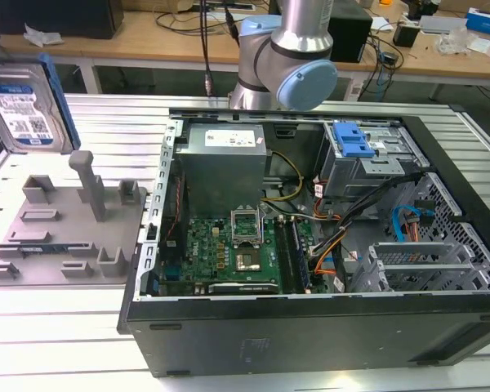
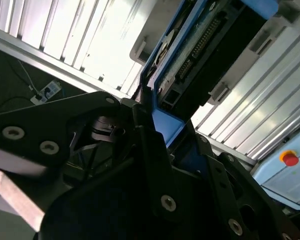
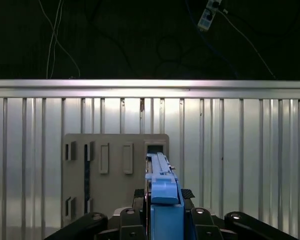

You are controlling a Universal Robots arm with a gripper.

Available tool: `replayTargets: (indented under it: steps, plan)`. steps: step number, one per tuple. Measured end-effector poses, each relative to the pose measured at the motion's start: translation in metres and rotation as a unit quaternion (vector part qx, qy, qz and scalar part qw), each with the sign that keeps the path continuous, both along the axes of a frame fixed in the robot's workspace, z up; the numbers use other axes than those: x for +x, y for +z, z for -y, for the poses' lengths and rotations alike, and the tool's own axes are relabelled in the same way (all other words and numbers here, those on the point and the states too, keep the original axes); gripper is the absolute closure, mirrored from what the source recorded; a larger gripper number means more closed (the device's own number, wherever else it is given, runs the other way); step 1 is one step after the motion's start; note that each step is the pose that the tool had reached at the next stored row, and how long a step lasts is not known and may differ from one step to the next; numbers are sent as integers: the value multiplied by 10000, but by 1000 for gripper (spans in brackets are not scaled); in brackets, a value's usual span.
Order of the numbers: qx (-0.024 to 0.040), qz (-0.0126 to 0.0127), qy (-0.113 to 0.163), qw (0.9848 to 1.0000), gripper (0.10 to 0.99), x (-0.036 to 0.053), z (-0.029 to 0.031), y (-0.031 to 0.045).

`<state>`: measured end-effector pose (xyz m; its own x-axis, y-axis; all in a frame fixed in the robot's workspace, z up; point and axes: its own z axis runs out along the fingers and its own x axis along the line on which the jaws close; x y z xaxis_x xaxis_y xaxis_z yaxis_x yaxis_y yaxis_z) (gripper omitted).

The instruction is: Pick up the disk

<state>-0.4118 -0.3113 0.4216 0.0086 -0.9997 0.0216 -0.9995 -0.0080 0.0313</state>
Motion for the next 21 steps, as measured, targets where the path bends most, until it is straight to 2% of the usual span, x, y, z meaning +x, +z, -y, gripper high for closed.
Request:
replayTargets:
  steps: [4,8,10,21]
  plan:
    - [0,0,0,10000,722,0,2,380]
    - [0,0,0,10000,722,0,6,580]
    - [1,-1,0,10000,722,0,8,710]
    - [7,0,0,10000,722,0,8,714]
